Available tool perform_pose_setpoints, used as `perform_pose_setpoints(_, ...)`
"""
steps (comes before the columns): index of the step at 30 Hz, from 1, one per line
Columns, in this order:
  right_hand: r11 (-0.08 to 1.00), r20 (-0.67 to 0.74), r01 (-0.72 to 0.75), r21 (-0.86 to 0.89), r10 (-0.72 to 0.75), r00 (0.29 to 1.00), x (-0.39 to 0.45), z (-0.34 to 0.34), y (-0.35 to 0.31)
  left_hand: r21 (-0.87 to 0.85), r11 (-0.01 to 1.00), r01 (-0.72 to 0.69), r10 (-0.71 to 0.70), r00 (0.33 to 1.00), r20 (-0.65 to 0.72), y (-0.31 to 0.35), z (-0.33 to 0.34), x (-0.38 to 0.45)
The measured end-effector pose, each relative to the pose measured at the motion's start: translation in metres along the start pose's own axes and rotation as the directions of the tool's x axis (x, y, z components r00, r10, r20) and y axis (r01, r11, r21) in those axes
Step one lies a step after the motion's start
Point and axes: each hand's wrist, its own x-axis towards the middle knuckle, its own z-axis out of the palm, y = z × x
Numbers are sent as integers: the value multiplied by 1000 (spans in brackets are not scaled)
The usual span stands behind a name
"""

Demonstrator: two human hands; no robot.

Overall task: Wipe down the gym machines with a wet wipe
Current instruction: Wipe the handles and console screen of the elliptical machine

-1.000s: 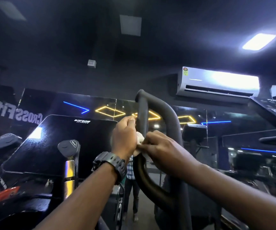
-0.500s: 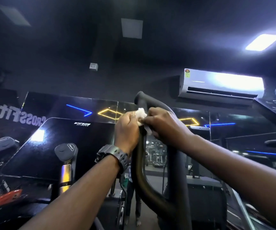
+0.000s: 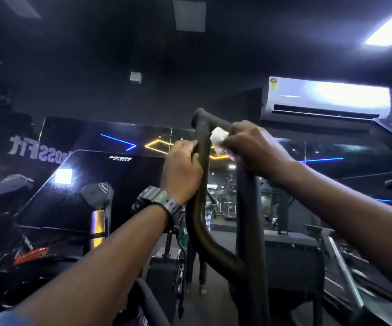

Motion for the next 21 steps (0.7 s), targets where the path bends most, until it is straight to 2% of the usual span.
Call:
perform_pose_setpoints(2, 1000, 24, 12, -4, -12, 1000, 9, -2, -3, 31, 999, -17, 17, 1000, 5, 6, 2, 4)
perform_pose_setpoints(6, 996, -9, -88, -3, 88, 996, 35, -5, -2, 42, 999, 1, -3, 998, 57, 14, 5, 10)
perform_pose_setpoints(9, 992, 17, -126, -13, 126, 992, 7, -13, 3, 84, 996, -16, 7, 995, 101, 16, 6, 7)
perform_pose_setpoints(12, 996, 22, -79, 33, 78, 997, -46, -26, -6, 112, 993, -43, 28, 991, 129, 15, 4, -5)
perform_pose_setpoints(14, 1000, 79, -13, 20, 12, 997, -70, -29, -14, 102, 994, -43, 31, 992, 120, 16, 1, -14)
perform_pose_setpoints(18, 998, 221, 48, -28, -40, 975, -42, -40, -12, 97, 995, -21, 14, 997, 73, 21, -1, -23)
perform_pose_setpoints(21, 984, 177, -175, -33, 178, 968, 3, -25, -18, 51, 998, 29, -28, 1000, -3, 26, 3, -26)
